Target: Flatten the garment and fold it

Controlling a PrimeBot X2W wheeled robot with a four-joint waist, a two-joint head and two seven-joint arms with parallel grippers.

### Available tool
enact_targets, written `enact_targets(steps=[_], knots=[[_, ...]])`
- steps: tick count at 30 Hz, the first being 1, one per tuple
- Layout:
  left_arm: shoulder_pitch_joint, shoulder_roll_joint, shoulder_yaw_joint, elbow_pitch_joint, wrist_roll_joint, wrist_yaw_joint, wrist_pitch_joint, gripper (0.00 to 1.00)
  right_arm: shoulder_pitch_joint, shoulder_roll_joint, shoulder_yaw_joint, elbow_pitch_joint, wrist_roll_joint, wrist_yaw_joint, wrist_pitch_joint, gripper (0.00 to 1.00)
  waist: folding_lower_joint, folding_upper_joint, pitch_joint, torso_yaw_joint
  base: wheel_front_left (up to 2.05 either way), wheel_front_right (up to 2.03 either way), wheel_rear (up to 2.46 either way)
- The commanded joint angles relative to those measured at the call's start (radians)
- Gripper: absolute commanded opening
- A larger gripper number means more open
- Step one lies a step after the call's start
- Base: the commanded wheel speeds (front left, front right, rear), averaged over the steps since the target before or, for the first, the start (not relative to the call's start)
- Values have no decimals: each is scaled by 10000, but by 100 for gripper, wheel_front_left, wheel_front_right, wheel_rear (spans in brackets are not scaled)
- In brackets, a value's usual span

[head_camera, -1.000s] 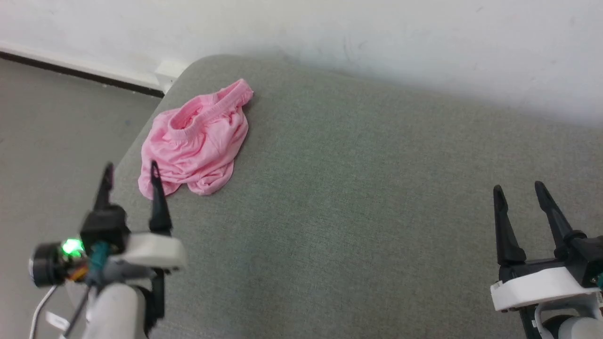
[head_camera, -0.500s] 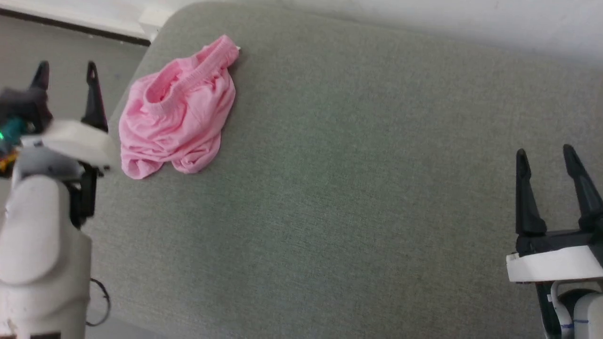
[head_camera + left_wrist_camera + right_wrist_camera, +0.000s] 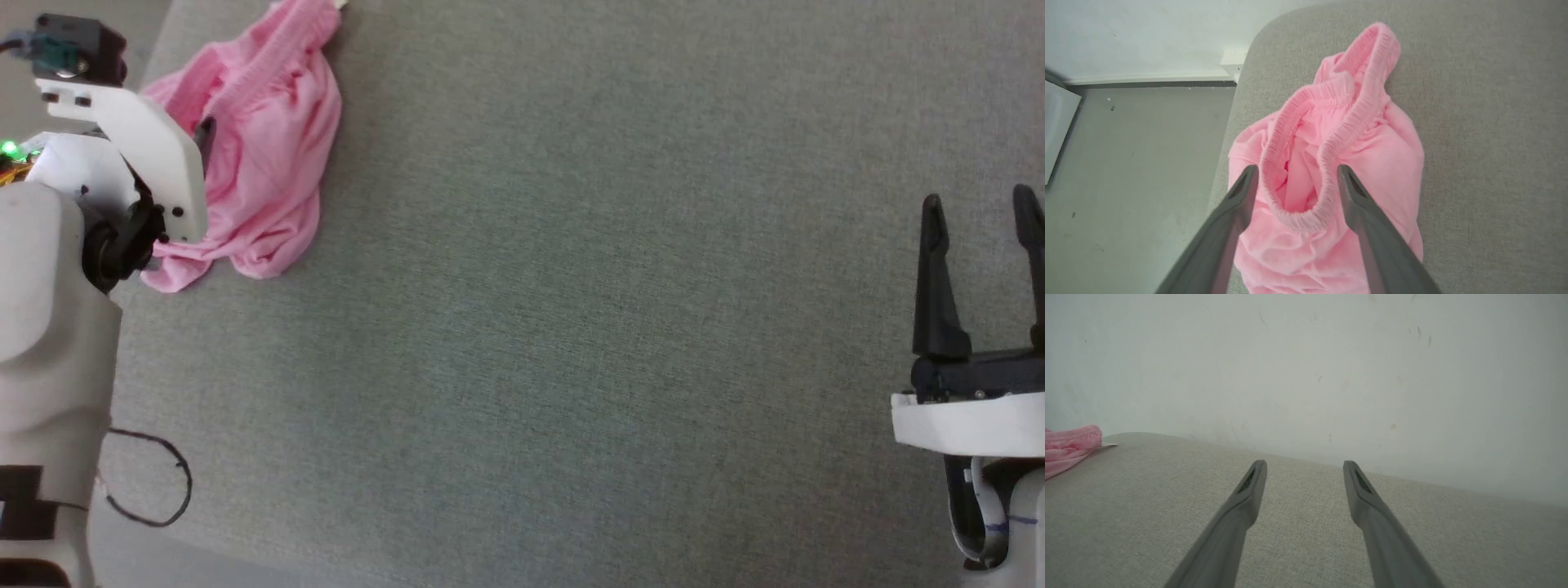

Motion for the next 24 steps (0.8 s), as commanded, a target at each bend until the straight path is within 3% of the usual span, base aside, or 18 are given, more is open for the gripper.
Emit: enact_targets(steps=[1, 7, 14, 15, 16, 21, 24], knots=[[-288, 273, -238, 159, -271, -38, 373, 100, -225, 19, -32, -126, -70, -8, -97, 100, -3, 1, 459, -300, 0, 0, 0], [-590, 1045, -1789, 357, -1295, -106, 2022, 100, -522, 21, -32, -251, -67, -8, -222, 100, -3, 1, 1001, -518, 0, 0, 0], [-791, 1532, -3252, 780, -2202, -185, 2689, 100, -712, 24, -29, -349, -81, -9, -369, 100, -3, 1, 1326, -536, 0, 0, 0], [-872, 1613, -3453, 845, -2275, -197, 2713, 38, -703, 24, -48, -346, -88, -9, -389, 100, -3, 1, 1292, -495, 0, 0, 0], [-1003, 1731, -3628, 886, -2311, -208, 2649, 0, -690, 25, -54, -342, -99, -9, -410, 100, -3, 1, 1251, -452, 0, 0, 0], [-1970, 2516, -4534, 903, -1710, -256, 1475, 0, -596, 26, -90, -282, -58, -9, -500, 100, -3, 1, 706, -208, 0, 0, 0], [-2405, 2688, -4836, 759, -1251, -256, 615, 0, -377, 26, -97, -138, 70, -9, -500, 100, -3, 1, 131, -135, 0, 0, 0]])
